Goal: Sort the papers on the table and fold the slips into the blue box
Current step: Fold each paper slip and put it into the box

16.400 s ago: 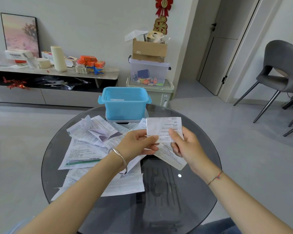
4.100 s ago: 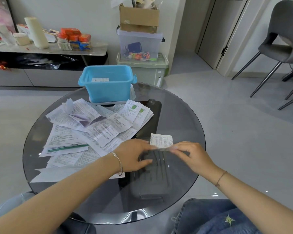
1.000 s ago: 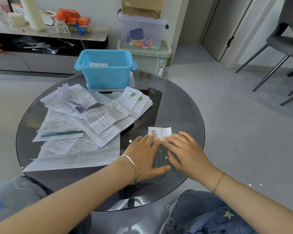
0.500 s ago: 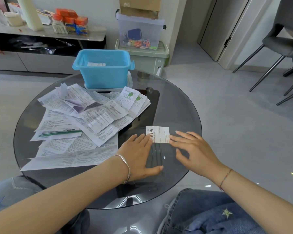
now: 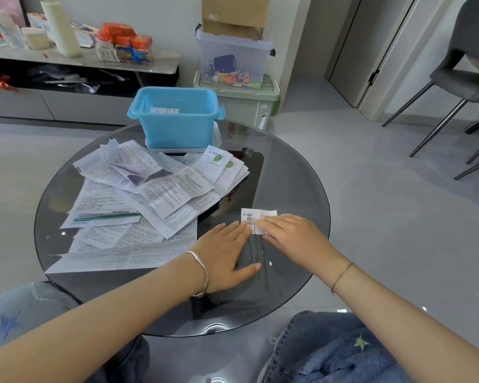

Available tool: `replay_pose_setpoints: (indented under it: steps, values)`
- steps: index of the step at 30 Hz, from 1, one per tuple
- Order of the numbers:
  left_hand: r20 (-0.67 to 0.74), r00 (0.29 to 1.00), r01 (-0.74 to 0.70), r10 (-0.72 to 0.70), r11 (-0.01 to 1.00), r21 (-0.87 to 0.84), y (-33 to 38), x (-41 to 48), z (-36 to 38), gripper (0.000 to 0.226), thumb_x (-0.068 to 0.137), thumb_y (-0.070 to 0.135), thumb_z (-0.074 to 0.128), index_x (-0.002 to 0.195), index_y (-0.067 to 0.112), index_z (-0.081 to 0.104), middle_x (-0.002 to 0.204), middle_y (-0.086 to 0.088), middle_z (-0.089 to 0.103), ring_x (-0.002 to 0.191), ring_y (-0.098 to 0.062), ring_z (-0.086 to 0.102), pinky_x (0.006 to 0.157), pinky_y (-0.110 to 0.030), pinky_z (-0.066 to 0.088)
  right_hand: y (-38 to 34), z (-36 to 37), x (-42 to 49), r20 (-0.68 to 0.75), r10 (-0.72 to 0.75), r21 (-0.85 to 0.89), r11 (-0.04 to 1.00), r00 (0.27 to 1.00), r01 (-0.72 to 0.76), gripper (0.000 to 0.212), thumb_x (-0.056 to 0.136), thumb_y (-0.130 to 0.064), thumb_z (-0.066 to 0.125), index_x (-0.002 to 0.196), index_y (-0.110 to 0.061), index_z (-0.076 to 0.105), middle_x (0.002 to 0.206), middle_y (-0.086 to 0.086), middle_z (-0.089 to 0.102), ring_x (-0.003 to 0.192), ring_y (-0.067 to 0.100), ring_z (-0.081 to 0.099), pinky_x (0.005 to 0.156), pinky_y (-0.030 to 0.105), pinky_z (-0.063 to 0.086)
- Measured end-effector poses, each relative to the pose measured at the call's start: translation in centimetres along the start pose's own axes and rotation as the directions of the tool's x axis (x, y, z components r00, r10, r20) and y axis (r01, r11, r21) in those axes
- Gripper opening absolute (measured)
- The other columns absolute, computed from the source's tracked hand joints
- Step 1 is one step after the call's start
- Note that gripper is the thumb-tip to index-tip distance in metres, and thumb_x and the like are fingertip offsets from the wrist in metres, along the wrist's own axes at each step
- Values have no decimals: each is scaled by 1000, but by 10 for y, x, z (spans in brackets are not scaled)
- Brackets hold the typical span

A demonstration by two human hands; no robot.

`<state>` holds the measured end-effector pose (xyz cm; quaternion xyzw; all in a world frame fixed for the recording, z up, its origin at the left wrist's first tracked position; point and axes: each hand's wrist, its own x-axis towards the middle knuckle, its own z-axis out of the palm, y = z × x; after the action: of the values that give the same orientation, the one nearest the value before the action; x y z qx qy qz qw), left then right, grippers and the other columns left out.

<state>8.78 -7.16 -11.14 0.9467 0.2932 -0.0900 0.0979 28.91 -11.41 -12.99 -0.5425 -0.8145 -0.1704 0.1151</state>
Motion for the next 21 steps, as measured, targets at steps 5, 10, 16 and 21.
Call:
replay_pose_setpoints:
  steps: [5,10,16,21]
  values:
    - [-115,993,-14,-9,980,-201,-5,-8,-21,61,98,50,34,149,21,22,146,-1,40,137,-16,34,109,-27,28,2,1,1,35,-47,-43,998,998,49,51,56,-5,84,105,-7,69,80,4,70,57,23,66,39,27,48]
    - [-330,918,-50,-221,761,-647,-4,-4,-47,70,94,38,53,151,19,18,153,5,30,137,-9,31,106,-12,19,-2,-19,12,-16,483,431,794,876,-429,34,83,-2,61,114,-13,67,67,4,69,52,21,61,48,29,47]
    - [-142,882,14,-450,327,-945,-11,20,-51,26,89,31,65,104,10,69,98,-2,72,90,-18,68,90,-38,53,-16,-55,33,455,603,874,-161,655,-459,26,95,1,45,101,-15,66,86,1,74,77,12,71,68,21,57]
    - [-128,903,9,-411,316,-949,-13,19,-47,30,88,23,67,78,-5,69,80,-10,74,73,-20,69,66,-24,59,-16,-54,39,480,642,840,-139,598,-525,26,98,-26,50,90,-8,68,67,-1,70,59,10,66,52,18,51]
